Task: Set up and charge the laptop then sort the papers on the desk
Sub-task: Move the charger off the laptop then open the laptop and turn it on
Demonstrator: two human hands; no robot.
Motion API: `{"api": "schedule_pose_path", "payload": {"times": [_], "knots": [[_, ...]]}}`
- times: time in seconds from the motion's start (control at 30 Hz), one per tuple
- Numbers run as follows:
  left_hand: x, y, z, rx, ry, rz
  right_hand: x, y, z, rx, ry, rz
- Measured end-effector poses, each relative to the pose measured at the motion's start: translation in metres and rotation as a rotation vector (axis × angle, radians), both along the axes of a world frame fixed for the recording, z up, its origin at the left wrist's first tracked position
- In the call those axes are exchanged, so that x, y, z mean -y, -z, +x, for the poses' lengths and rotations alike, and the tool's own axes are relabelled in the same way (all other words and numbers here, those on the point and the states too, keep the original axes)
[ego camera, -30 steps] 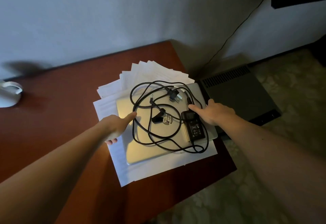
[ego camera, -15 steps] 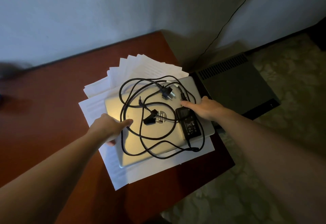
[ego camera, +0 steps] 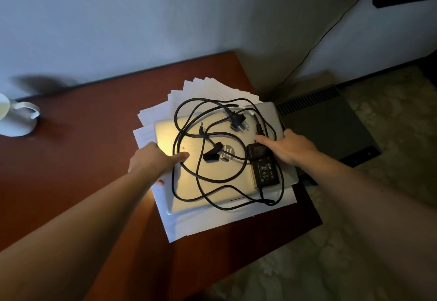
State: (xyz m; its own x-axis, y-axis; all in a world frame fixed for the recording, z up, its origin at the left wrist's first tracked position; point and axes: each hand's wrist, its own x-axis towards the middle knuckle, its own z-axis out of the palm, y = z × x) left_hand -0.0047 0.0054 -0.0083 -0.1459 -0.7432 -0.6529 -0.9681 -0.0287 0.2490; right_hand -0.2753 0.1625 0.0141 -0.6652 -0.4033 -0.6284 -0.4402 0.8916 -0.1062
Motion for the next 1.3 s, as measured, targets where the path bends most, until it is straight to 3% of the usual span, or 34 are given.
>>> {"api": "schedule_pose_path", "payload": {"times": [0.43, 0.9, 1.1, 1.3], "knots": [[0.032, -0.035, 0.109, -0.098, -0.176, 0.005, 0.064, -0.048, 0.077, -0.027, -0.211, -0.04], [0.071, -0.019, 0.365, 0.019, -0.349, -0.041, 0.162, -0.002, 0.307, 0.2, -0.424, -0.005], [0.077, 0.006, 0.427, 0.086, -0.295, -0.059, 0.174, 0.021, 0.367, 0.257, -0.435, 0.105], [0.092, 0.021, 0.428, 0.117, -0.209, -0.022, 0.178, 0.031, 0.372, 0.259, -0.37, 0.128]]}}
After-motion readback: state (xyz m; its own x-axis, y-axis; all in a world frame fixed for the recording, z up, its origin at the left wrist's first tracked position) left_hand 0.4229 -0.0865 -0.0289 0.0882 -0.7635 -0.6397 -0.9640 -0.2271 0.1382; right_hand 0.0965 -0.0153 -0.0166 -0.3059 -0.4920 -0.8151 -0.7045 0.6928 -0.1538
